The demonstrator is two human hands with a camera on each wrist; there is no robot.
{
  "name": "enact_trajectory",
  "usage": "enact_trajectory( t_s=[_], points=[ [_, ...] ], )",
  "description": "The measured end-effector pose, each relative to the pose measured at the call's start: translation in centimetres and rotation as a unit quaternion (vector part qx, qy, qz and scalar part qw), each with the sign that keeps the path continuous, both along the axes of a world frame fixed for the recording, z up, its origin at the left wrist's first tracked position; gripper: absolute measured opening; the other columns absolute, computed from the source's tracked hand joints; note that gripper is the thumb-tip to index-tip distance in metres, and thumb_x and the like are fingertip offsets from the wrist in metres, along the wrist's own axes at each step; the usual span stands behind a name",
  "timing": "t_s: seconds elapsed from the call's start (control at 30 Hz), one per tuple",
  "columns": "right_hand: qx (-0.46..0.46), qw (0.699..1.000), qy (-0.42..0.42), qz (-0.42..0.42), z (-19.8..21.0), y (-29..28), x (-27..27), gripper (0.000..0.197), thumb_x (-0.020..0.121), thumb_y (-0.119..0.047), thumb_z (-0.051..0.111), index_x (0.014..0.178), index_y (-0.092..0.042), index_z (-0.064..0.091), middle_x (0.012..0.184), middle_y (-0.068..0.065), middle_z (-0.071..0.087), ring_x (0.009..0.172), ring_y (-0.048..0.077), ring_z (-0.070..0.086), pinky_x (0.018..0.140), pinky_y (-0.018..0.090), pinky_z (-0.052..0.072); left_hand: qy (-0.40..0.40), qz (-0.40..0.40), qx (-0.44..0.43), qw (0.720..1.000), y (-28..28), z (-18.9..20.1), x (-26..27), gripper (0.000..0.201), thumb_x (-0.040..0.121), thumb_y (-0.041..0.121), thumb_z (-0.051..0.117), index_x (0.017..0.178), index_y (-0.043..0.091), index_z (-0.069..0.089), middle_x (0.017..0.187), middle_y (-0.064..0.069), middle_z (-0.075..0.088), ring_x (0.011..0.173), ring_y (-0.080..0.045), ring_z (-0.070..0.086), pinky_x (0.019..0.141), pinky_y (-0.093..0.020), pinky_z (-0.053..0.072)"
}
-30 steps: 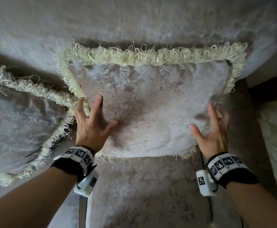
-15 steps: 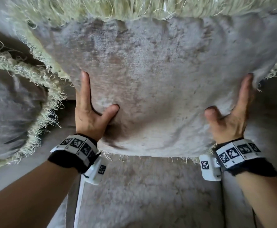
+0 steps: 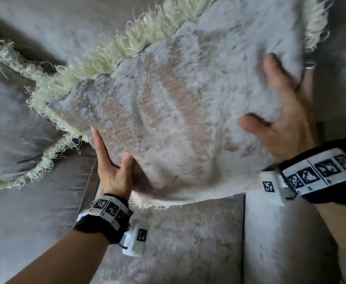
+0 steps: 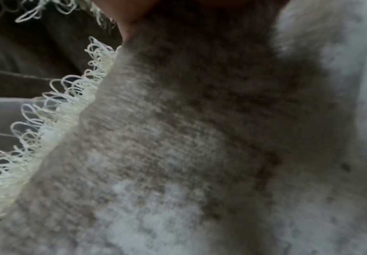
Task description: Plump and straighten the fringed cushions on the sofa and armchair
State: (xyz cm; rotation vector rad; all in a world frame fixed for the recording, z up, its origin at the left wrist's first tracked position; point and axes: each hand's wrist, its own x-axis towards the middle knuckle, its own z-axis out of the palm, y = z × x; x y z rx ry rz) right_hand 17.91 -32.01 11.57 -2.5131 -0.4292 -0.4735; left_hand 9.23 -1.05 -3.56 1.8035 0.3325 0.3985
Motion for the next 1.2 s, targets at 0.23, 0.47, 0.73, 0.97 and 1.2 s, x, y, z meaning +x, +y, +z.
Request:
enact_trajectory(
  t_s=[0.23, 0.47, 0.73, 0.97, 1.2],
  points=[
    [-0.078, 0.994, 0.036, 0.063, -0.6, 2.6, 3.6, 0.091, 0.077, -0.076, 0.056, 0.155, -0.037, 0.027, 0.135, 0.023, 0.040, 0.119, 0.039, 0.049, 0.102, 0.055, 0.044, 0.052, 0.152, -0.060, 0.985, -2.4, -2.6, -0.4, 0.073, 0.097, 0.052, 0.034, 0.163, 0.025, 0.014, 0.169, 0.007, 0.017, 0.149, 0.006, 0.014, 0.112, 0.002, 0.009],
    [-0.082, 0.995, 0.021, 0.054, -3.2, 2.5, 3.9, 0.087, 0.078, -0.065, 0.064, 0.153, -0.030, 0.036, 0.137, 0.019, 0.036, 0.122, 0.038, 0.046, 0.105, 0.047, 0.040, 0.038, 0.198, -0.065, 0.977, -3.4, -5.5, 0.9, 0.062, 0.106, 0.033, 0.033, 0.163, 0.016, 0.016, 0.160, 0.015, 0.021, 0.144, 0.011, 0.015, 0.114, -0.001, 0.011],
    [-0.083, 0.995, 0.034, 0.050, -3.3, 1.9, 3.8, 0.088, 0.078, -0.075, 0.052, 0.154, -0.037, 0.030, 0.134, 0.021, 0.039, 0.118, 0.036, 0.046, 0.104, 0.050, 0.041, 0.070, 0.200, -0.065, 0.975, -4.0, -5.0, 0.8, 0.060, 0.108, 0.028, 0.033, 0.163, 0.018, 0.014, 0.167, 0.006, 0.019, 0.136, 0.020, 0.012, 0.104, 0.007, 0.010],
    [-0.094, 0.993, 0.059, 0.047, -2.9, 1.4, 3.4, 0.085, 0.080, -0.074, 0.054, 0.154, -0.044, 0.026, 0.128, 0.019, 0.039, 0.112, 0.038, 0.048, 0.099, 0.046, 0.043, 0.116, 0.198, -0.076, 0.970, -5.4, -4.5, 0.3, 0.059, 0.109, 0.033, 0.032, 0.163, 0.033, 0.008, 0.171, 0.007, 0.015, 0.153, -0.005, 0.016, 0.103, 0.004, 0.011],
    [-0.035, 0.999, 0.038, 0.016, -2.6, 0.0, 0.4, 0.064, 0.091, -0.059, 0.060, 0.147, -0.031, 0.048, 0.152, 0.021, 0.031, 0.127, 0.038, 0.050, 0.110, 0.049, 0.039, 0.125, 0.247, -0.072, 0.958, -3.4, -0.8, 0.0, 0.057, 0.105, 0.043, 0.043, 0.157, 0.021, 0.036, 0.159, -0.016, 0.039, 0.145, -0.020, 0.039, 0.110, -0.014, 0.029]
  ],
)
